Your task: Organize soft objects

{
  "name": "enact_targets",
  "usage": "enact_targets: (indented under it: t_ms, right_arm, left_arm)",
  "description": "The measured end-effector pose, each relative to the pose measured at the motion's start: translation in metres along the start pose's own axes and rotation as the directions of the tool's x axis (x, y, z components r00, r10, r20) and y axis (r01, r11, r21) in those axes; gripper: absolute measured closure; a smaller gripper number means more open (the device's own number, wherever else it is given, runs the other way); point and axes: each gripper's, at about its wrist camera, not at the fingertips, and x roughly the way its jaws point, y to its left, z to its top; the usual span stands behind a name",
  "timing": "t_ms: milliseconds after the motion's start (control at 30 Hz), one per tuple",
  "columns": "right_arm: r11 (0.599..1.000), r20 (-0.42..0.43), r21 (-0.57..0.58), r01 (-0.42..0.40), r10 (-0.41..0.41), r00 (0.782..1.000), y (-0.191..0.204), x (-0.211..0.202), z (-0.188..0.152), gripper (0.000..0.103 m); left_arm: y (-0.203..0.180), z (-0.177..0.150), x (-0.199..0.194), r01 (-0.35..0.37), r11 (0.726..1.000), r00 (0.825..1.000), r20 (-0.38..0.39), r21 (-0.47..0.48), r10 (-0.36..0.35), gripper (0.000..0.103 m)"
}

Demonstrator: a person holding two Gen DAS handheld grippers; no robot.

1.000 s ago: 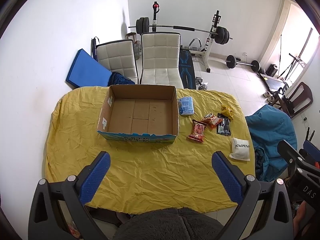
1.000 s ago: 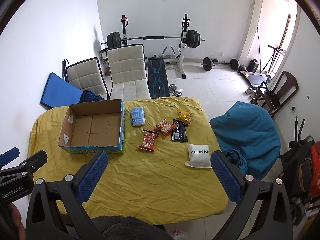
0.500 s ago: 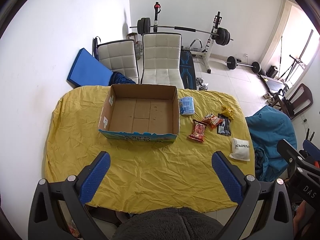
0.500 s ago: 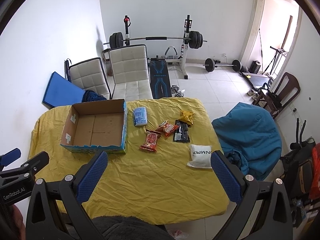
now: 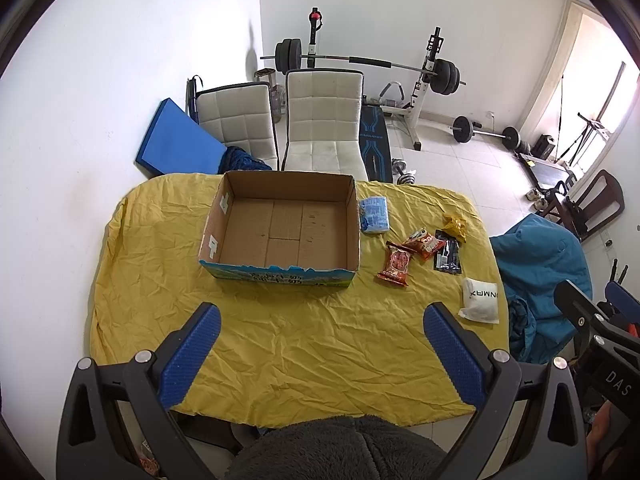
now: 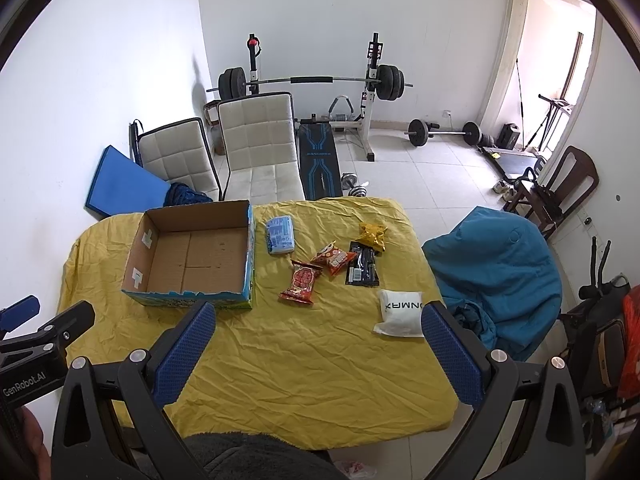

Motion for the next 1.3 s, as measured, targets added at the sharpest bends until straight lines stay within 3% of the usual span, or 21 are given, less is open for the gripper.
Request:
enact_targets:
  t_ms: [1300]
  right_arm:
    - [1.000, 0.001, -0.008, 0.003, -0.003, 1.000, 0.0077, -0.0052, 0.0019, 0.000]
  left_arm:
    - [0.0019, -0.0014, -0.0073, 0.004, 1.000, 1.000, 0.004, -0.008, -0.004, 0.000]
